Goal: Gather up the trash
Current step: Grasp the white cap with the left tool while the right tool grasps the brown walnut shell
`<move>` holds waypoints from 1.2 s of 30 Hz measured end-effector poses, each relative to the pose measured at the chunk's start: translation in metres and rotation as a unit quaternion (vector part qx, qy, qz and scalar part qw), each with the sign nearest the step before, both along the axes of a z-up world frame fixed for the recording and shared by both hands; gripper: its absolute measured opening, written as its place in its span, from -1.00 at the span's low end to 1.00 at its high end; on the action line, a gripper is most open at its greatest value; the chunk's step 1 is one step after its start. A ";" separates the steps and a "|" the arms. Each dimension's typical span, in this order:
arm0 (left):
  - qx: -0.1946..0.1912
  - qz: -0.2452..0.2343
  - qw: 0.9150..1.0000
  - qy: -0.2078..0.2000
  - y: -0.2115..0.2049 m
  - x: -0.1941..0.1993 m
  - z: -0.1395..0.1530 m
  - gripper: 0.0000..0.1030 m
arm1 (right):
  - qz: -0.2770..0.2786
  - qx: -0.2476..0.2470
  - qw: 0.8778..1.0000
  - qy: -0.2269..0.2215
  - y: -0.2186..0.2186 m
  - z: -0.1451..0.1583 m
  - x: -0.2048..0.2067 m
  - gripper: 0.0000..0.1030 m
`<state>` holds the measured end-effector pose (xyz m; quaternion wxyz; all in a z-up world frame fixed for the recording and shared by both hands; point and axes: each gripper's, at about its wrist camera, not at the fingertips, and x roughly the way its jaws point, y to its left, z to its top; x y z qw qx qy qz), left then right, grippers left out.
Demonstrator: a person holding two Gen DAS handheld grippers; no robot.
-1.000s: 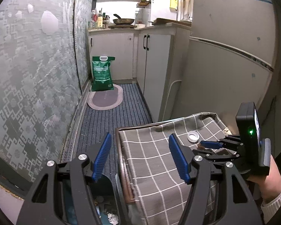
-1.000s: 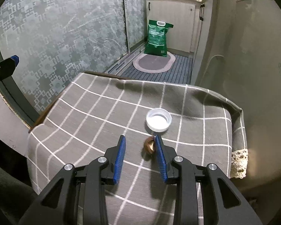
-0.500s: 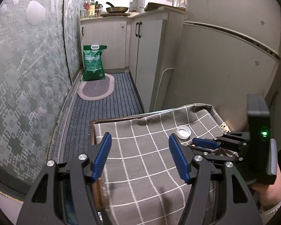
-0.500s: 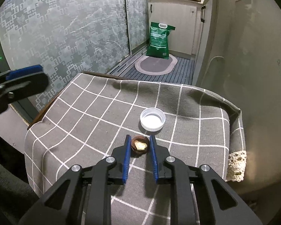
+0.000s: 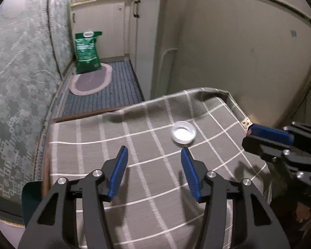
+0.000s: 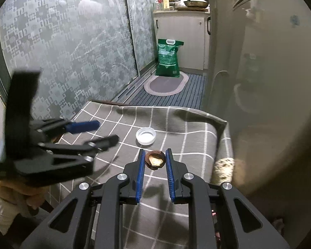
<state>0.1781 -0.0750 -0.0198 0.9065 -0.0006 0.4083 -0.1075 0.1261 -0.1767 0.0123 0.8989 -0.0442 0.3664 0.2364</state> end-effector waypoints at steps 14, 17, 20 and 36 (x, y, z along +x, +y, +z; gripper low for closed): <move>0.032 -0.006 0.999 0.015 -0.039 0.030 -0.015 -0.03 | -0.013 0.017 1.000 -0.002 -0.032 0.004 -0.009 -0.63; 0.037 -0.001 0.999 0.014 -0.044 0.036 -0.015 -0.03 | -0.012 0.015 1.000 0.000 -0.036 0.002 -0.011 -0.63; 0.039 0.007 0.999 0.012 -0.046 0.041 -0.015 -0.21 | -0.013 0.011 1.000 0.001 -0.040 0.001 -0.013 -0.63; 0.025 0.020 0.999 0.011 -0.030 0.037 -0.009 -0.37 | 0.000 0.004 1.000 0.004 -0.028 -0.001 -0.011 -0.62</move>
